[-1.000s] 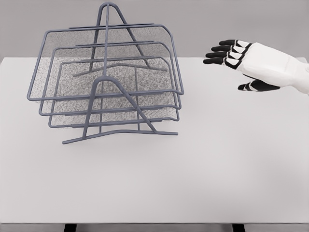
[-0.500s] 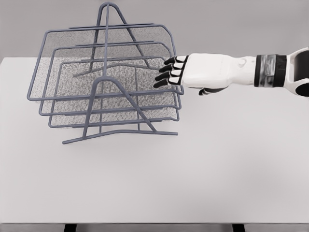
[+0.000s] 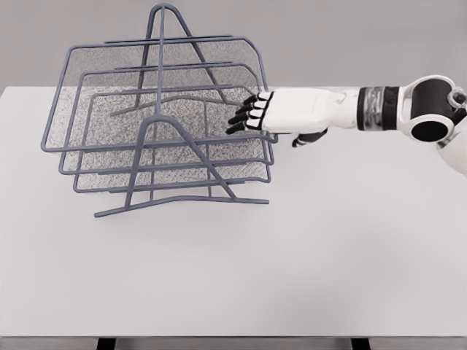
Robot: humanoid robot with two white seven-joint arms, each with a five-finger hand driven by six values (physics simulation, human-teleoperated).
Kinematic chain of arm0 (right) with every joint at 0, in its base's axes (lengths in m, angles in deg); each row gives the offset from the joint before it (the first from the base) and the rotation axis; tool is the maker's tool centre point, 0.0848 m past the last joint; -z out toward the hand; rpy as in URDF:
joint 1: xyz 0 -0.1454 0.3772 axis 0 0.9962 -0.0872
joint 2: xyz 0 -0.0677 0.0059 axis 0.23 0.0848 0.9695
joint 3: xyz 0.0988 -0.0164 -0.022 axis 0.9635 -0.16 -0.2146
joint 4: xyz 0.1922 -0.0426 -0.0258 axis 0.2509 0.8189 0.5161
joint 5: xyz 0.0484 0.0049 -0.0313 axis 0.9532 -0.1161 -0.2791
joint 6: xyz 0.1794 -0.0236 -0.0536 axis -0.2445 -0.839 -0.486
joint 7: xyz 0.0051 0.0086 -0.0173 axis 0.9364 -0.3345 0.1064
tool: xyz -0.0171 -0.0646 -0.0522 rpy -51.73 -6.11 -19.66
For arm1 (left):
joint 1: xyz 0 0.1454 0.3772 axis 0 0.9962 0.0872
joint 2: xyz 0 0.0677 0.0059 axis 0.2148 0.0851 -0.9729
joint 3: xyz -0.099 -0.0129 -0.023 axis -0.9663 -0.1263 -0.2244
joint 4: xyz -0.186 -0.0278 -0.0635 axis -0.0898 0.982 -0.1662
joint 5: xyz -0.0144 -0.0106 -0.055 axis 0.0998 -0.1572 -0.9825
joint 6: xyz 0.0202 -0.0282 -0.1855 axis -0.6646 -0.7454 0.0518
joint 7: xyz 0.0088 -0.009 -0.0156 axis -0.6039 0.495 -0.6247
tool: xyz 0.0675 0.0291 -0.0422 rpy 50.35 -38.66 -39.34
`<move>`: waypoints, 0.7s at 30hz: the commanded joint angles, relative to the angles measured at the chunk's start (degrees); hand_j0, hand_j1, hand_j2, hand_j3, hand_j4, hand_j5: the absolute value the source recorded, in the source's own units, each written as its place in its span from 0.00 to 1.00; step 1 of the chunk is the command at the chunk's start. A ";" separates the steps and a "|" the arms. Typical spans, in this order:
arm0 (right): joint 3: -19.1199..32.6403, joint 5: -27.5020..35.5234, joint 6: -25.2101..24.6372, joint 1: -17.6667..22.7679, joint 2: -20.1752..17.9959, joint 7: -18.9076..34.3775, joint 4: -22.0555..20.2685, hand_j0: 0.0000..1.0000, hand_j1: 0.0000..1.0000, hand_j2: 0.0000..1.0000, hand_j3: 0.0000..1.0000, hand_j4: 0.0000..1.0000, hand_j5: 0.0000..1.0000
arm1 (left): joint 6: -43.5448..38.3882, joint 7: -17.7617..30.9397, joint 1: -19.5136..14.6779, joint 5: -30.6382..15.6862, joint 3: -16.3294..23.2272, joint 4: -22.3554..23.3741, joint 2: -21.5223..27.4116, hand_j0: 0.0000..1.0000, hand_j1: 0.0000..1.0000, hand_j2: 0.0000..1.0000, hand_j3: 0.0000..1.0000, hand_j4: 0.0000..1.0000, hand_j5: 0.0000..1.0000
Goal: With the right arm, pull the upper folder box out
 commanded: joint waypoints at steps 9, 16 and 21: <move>-0.64 -0.93 -0.02 0.26 -10.03 -0.01 1.12 1.00 1.00 1.00 1.00 1.00 1.00 | 0.00 0.04 0.00 0.01 0.01 -0.01 0.00 1.00 1.00 1.00 1.00 1.00 1.00; -0.81 -0.75 -0.02 1.67 -18.20 -0.18 0.77 1.00 1.00 1.00 1.00 1.00 1.00 | 0.00 0.04 0.00 0.01 0.01 -0.01 0.00 1.00 1.00 1.00 1.00 1.00 1.00; -0.81 -0.75 -0.02 2.11 -22.60 -0.18 0.50 1.00 1.00 1.00 1.00 1.00 1.00 | 0.00 0.04 0.00 0.01 0.01 0.00 0.00 1.00 1.00 1.00 1.00 1.00 1.00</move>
